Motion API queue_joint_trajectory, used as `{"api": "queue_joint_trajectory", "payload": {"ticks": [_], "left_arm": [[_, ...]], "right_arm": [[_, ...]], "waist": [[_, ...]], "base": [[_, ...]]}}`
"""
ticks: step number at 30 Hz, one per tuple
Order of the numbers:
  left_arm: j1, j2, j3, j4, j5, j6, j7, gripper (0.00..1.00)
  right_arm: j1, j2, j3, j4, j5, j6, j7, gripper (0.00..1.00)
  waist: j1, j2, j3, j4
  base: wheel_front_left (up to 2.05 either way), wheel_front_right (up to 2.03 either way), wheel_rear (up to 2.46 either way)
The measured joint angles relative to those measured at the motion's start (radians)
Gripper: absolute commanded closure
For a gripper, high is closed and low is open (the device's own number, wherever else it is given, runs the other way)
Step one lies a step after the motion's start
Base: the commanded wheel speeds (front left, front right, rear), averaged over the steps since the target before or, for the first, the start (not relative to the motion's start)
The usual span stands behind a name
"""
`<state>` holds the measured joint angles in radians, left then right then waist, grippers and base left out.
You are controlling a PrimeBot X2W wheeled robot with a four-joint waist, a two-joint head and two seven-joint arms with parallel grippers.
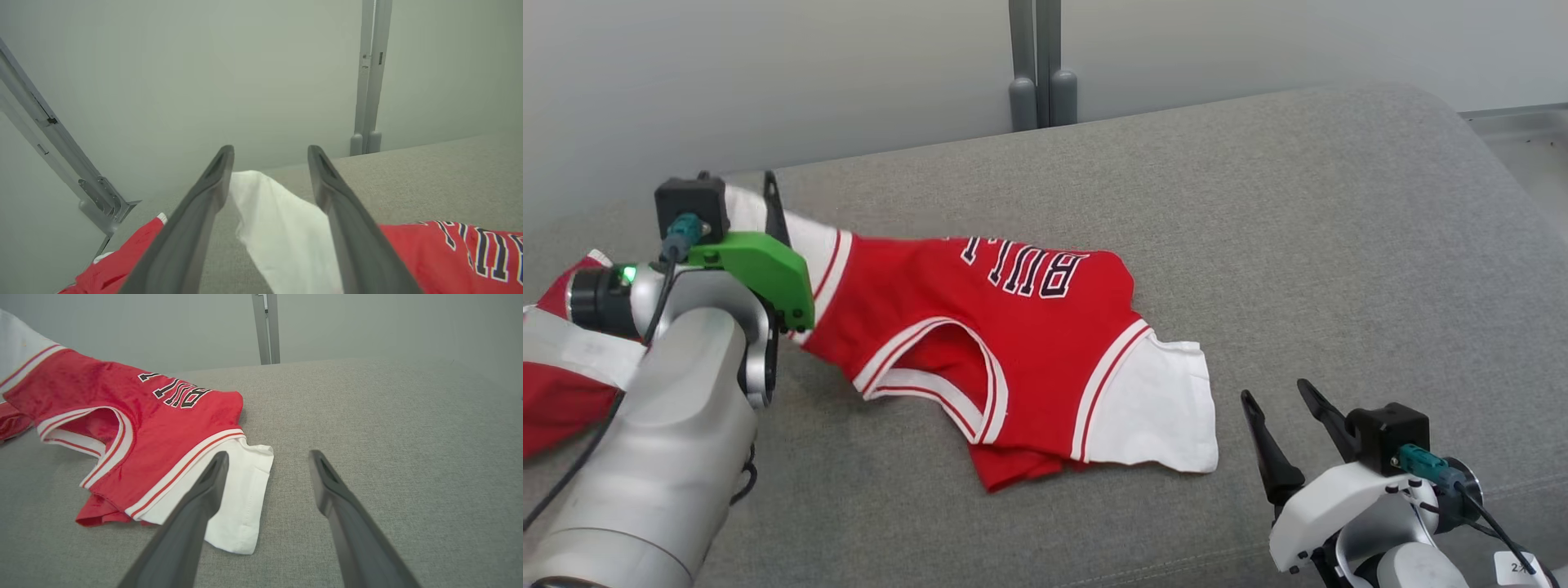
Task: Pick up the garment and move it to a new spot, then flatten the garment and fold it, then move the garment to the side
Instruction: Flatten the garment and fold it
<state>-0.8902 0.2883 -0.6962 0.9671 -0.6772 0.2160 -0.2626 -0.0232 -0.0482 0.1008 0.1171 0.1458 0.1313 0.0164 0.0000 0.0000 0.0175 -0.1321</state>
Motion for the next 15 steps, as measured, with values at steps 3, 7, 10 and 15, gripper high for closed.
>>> {"api": "queue_joint_trajectory", "payload": {"ticks": [3, 7, 10, 15], "left_arm": [[0.025, -0.030, -0.012, 0.056, -0.019, -0.045, 0.049, 0.00], [0.046, -0.081, -0.028, 0.099, -0.047, -0.107, 0.125, 0.00], [0.068, -0.127, -0.059, 0.102, -0.055, -0.163, 0.177, 0.00], [0.119, -0.171, -0.103, 0.092, -0.060, -0.239, 0.242, 0.00]], "right_arm": [[0.000, 0.000, 0.001, -0.002, 0.000, 0.000, 0.004, 0.00], [0.004, 0.000, -0.012, -0.004, 0.000, 0.000, 0.006, 0.00], [0.010, 0.000, -0.017, -0.003, 0.002, 0.000, 0.005, 0.00], [0.016, 0.000, -0.022, 0.003, 0.012, 0.000, 0.002, 0.00]], "waist": [[0.0000, 0.0000, 0.001, 0.005], [0.0000, 0.0000, 0.001, 0.017], [0.0000, 0.0000, 0.000, 0.032], [0.0000, 0.0000, -0.009, 0.053]], "base": [[0.00, 0.00, 0.00], [0.00, 0.00, 0.00], [0.00, 0.00, 0.00], [0.00, 0.00, 0.00]]}}
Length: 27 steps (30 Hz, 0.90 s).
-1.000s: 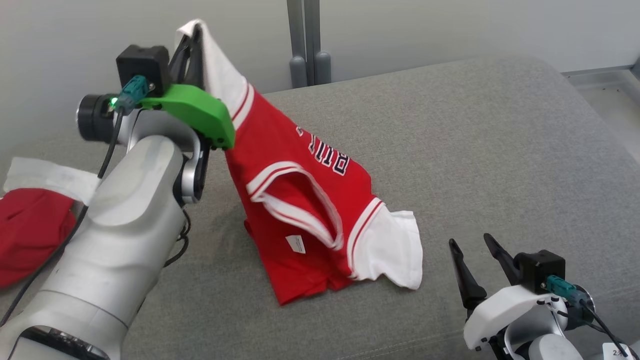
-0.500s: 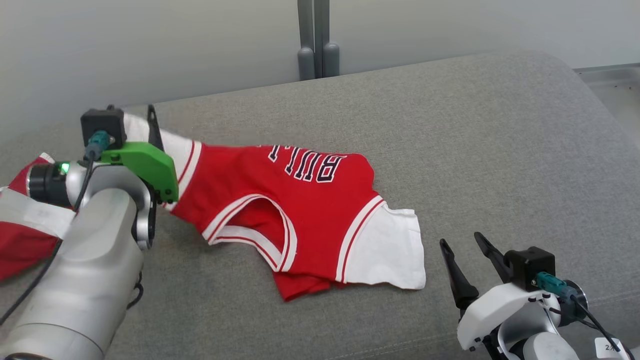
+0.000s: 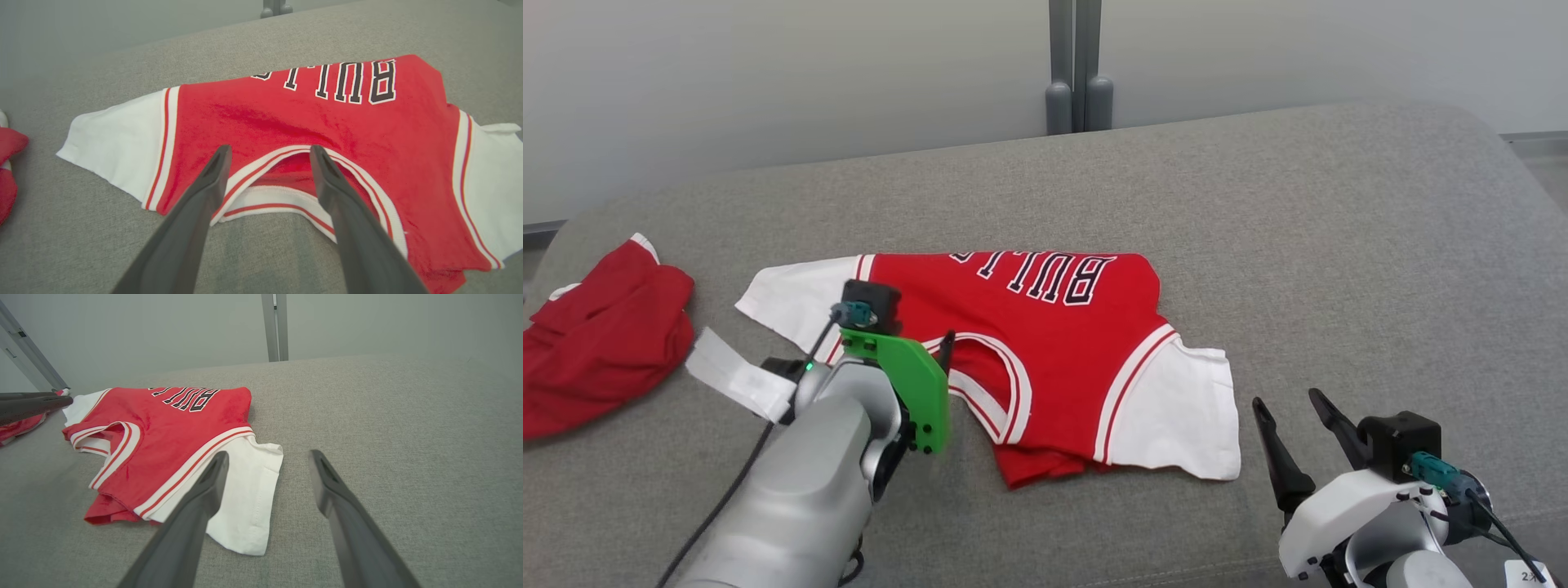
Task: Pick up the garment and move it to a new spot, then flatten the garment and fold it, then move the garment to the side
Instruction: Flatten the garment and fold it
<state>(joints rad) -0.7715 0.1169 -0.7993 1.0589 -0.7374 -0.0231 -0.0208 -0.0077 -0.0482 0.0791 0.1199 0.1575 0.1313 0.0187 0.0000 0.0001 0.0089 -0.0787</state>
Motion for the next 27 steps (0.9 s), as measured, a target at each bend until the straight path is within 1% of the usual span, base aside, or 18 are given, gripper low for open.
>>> {"api": "queue_joint_trajectory", "payload": {"ticks": [2, 4, 7, 15, 22, 23, 24, 27], "left_arm": [[0.027, -0.012, -0.021, -0.009, 0.000, -0.021, 0.029, 0.00], [0.053, -0.019, -0.034, -0.028, -0.011, -0.052, 0.055, 0.00], [0.088, -0.027, -0.048, -0.049, -0.016, -0.064, 0.069, 0.00], [0.168, -0.048, -0.070, -0.086, -0.044, -0.065, 0.090, 0.00], [0.193, -0.063, -0.089, -0.124, -0.066, -0.048, 0.105, 0.00], [0.193, -0.063, -0.092, -0.129, -0.069, -0.048, 0.105, 0.20], [0.193, -0.064, -0.094, -0.134, -0.071, -0.048, 0.105, 0.47], [0.193, -0.065, -0.101, -0.146, -0.076, -0.049, 0.110, 0.72]], "right_arm": [[0.002, 0.000, -0.002, 0.004, 0.002, 0.000, -0.003, 0.00], [0.003, 0.000, -0.003, 0.006, 0.004, 0.000, -0.004, 0.00], [0.005, 0.000, -0.003, 0.007, 0.006, 0.000, -0.007, 0.00], [0.005, 0.000, -0.010, 0.008, 0.007, 0.000, -0.007, 0.00], [0.004, 0.000, -0.008, 0.010, 0.007, 0.000, -0.008, 0.00], [0.004, 0.000, -0.007, 0.011, 0.007, 0.000, -0.009, 0.00], [0.004, 0.000, -0.007, 0.012, 0.008, 0.000, -0.009, 0.00], [0.004, 0.000, -0.006, 0.016, 0.009, 0.000, -0.011, 0.00]], "waist": [[0.0000, 0.0000, -0.005, 0.007], [0.0000, 0.0000, -0.009, 0.012], [0.0000, 0.0000, -0.011, 0.016], [0.0001, 0.0000, -0.004, 0.007], [0.0000, 0.0000, 0.004, -0.003], [0.0001, 0.0000, 0.004, -0.003], [0.0000, 0.0000, 0.004, -0.004], [0.0000, 0.0000, 0.003, -0.008]], "base": [[0.00, 0.00, 0.00], [0.00, 0.00, 0.00], [0.00, 0.00, 0.00], [0.00, 0.00, 0.00], [0.00, 0.00, 0.00], [0.00, 0.00, 0.00], [0.00, 0.00, 0.00], [0.00, 0.00, 0.00]]}}
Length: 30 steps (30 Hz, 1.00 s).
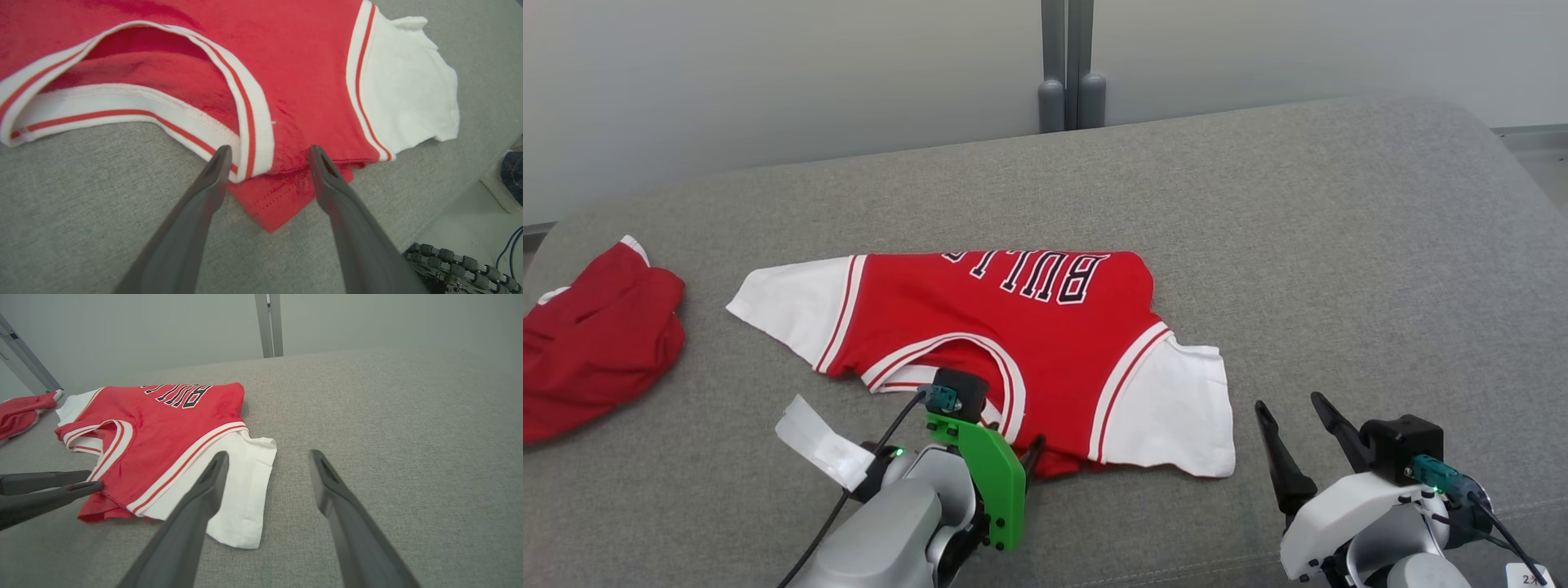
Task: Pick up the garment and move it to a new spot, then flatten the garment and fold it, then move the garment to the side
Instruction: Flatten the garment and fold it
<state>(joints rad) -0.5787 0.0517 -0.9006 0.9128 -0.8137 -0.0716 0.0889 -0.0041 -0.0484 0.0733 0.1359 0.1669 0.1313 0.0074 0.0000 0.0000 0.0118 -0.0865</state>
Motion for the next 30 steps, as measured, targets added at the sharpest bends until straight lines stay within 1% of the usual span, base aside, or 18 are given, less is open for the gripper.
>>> {"api": "queue_joint_trajectory", "payload": {"ticks": [1, 2, 4, 5, 6, 10, 17, 18, 26, 30], "left_arm": [[0.000, 0.000, -0.002, -0.001, -0.001, 0.000, 0.007, 0.80], [0.001, 0.000, -0.004, -0.002, -0.002, 0.000, 0.008, 0.84], [0.003, 0.000, -0.005, -0.002, -0.006, 0.002, 0.013, 0.86], [0.003, 0.000, -0.006, -0.002, -0.010, 0.004, 0.016, 0.92], [0.004, 0.000, -0.007, -0.002, -0.012, 0.005, 0.016, 1.00], [0.004, 0.000, -0.007, -0.015, -0.021, 0.002, 0.003, 1.00], [-0.042, -0.001, 0.012, -0.060, -0.020, 0.012, -0.087, 1.00], [-0.042, -0.001, 0.012, -0.060, -0.020, 0.012, -0.087, 1.00], [-0.193, -0.001, 0.059, -0.135, 0.010, 0.055, -0.218, 1.00], [-0.273, -0.002, 0.070, -0.164, 0.020, 0.058, -0.244, 1.00]], "right_arm": [[0.000, 0.000, 0.001, 0.001, 0.000, 0.000, 0.000, 0.00], [0.000, 0.000, 0.002, 0.002, 0.001, 0.000, 0.000, 0.00], [0.000, 0.000, 0.004, 0.002, 0.002, 0.000, -0.002, 0.00], [0.000, 0.000, 0.004, 0.003, 0.002, 0.000, -0.002, 0.00], [-0.001, 0.000, 0.003, 0.004, 0.003, 0.000, -0.004, 0.00], [-0.001, 0.000, 0.001, 0.006, 0.004, 0.000, -0.006, 0.00], [-0.001, 0.000, 0.001, 0.014, 0.006, 0.000, -0.009, 0.00], [-0.001, 0.000, 0.001, 0.014, 0.006, 0.000, -0.009, 0.00], [-0.002, 0.000, 0.011, 0.024, 0.008, 0.000, -0.012, 0.00], [-0.002, 0.000, 0.013, 0.025, 0.009, 0.000, -0.013, 0.00]], "waist": [[0.0000, 0.0000, 0.000, -0.002], [0.0000, 0.0000, 0.000, -0.003], [0.0000, 0.0000, 0.000, -0.006], [0.0000, 0.0000, 0.001, -0.008], [0.0000, 0.0000, 0.003, -0.009], [0.0000, 0.0000, 0.006, -0.013], [0.0000, 0.0000, -0.001, -0.013], [0.0000, 0.0000, -0.001, -0.013], [0.0000, 0.0000, -0.015, -0.018], [0.0000, 0.0000, -0.021, -0.026]], "base": [[0.00, 0.00, 0.00], [0.00, 0.00, 0.00], [0.00, 0.00, 0.00], [0.00, 0.00, 0.00], [0.00, 0.00, 0.00], [0.00, 0.00, 0.00], [0.00, 0.00, 0.00], [0.00, 0.00, 0.00], [0.00, 0.00, 0.00], [0.00, 0.00, 0.00]]}}
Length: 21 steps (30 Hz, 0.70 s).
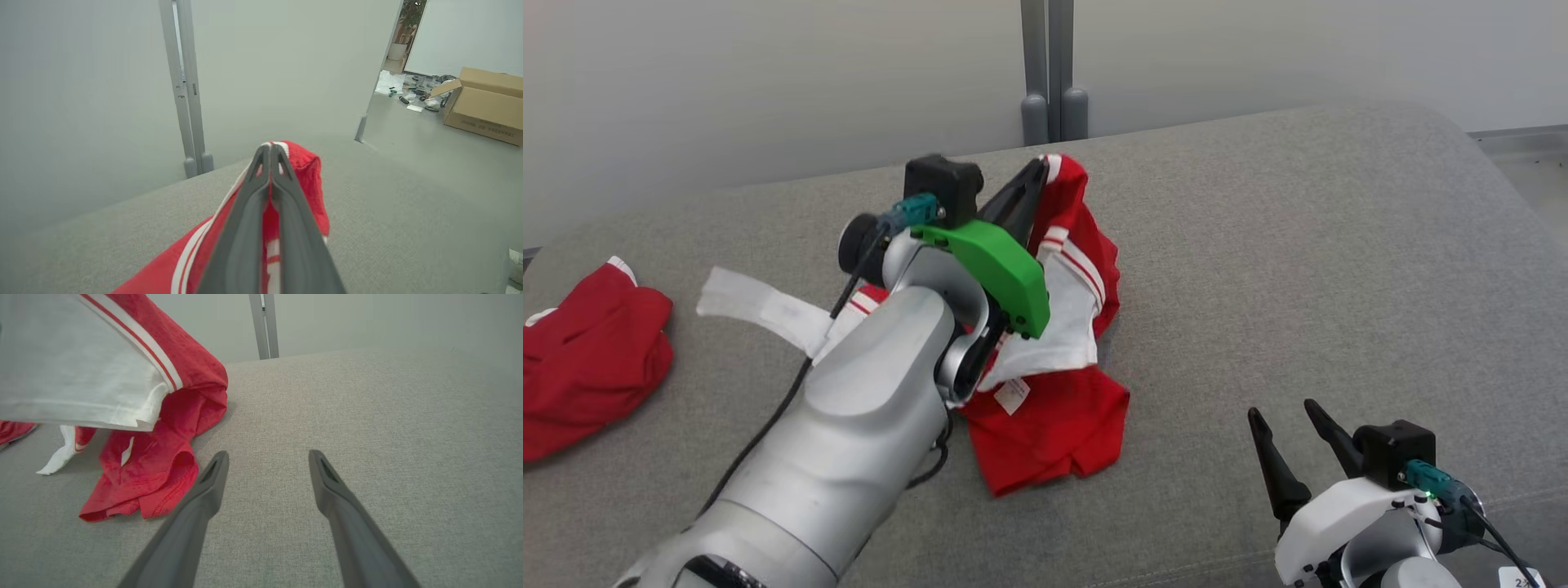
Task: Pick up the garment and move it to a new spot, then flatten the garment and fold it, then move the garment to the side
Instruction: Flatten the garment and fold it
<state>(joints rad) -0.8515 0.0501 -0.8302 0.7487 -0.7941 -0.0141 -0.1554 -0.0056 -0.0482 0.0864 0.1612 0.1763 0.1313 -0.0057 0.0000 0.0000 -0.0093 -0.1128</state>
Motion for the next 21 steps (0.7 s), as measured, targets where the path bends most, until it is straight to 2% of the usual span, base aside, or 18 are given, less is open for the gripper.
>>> {"api": "queue_joint_trajectory", "payload": {"ticks": [5, 11, 21], "left_arm": [[-0.118, 0.000, -0.007, -0.018, 0.028, 0.009, -0.006, 1.00], [-0.220, 0.000, -0.005, -0.048, 0.011, 0.025, -0.042, 1.00], [-0.358, 0.000, 0.063, -0.118, 0.024, 0.083, -0.103, 1.00]], "right_arm": [[0.000, 0.000, 0.007, 0.004, 0.000, 0.000, 0.000, 0.00], [0.000, 0.000, 0.016, 0.009, 0.004, 0.000, -0.002, 0.00], [0.001, 0.000, 0.020, 0.016, 0.004, 0.000, -0.005, 0.00]], "waist": [[0.0000, 0.0000, -0.006, -0.012], [0.0000, 0.0000, -0.008, -0.032], [0.0000, 0.0000, -0.008, -0.040]], "base": [[0.00, 0.00, 0.00], [0.00, 0.00, 0.00], [0.00, 0.00, 0.00]]}}
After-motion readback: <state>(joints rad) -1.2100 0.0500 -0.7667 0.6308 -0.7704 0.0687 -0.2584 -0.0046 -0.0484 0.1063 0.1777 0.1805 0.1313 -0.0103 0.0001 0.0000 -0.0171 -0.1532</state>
